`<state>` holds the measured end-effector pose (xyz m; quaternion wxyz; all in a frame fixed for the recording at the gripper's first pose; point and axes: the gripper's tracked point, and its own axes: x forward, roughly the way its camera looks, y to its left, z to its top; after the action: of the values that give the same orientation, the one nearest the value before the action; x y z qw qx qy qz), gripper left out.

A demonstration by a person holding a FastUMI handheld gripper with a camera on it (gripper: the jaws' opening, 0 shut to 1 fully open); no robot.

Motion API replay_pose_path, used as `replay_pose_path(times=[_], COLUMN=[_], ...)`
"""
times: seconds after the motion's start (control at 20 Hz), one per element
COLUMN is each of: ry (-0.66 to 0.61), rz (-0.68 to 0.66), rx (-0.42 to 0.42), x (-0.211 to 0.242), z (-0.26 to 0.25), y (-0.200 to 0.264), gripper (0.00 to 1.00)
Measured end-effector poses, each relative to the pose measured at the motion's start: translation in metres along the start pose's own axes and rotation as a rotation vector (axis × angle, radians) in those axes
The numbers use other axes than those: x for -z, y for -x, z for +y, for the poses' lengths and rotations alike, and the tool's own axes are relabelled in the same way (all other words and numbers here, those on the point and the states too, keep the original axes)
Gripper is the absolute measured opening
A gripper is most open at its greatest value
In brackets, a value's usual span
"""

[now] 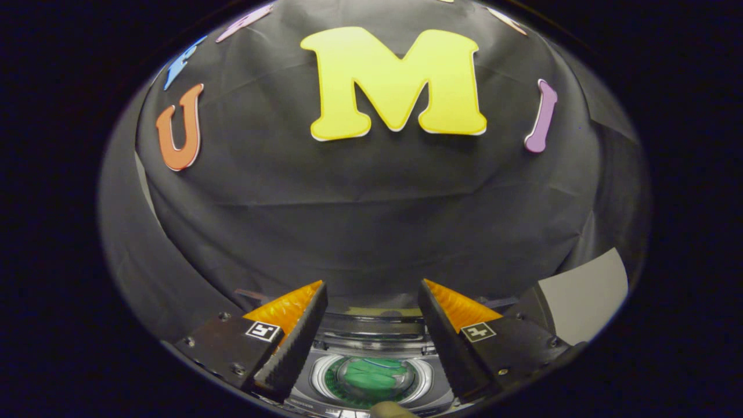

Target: Put the clothes into the washing machine and then close the washing machine lid.

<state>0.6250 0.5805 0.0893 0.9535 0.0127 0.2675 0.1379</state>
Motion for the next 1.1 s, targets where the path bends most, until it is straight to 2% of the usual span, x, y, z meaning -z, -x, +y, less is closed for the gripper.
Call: replay_pose_path(times=[0.35, 1.1], ry=[-0.032, 0.001], rz=[0.106, 0.031], rx=[0.041, 0.031], x=[0.019, 0.027], z=[-0.007, 0.001], y=[-0.046, -0.029], gripper=[0.98, 0.98])
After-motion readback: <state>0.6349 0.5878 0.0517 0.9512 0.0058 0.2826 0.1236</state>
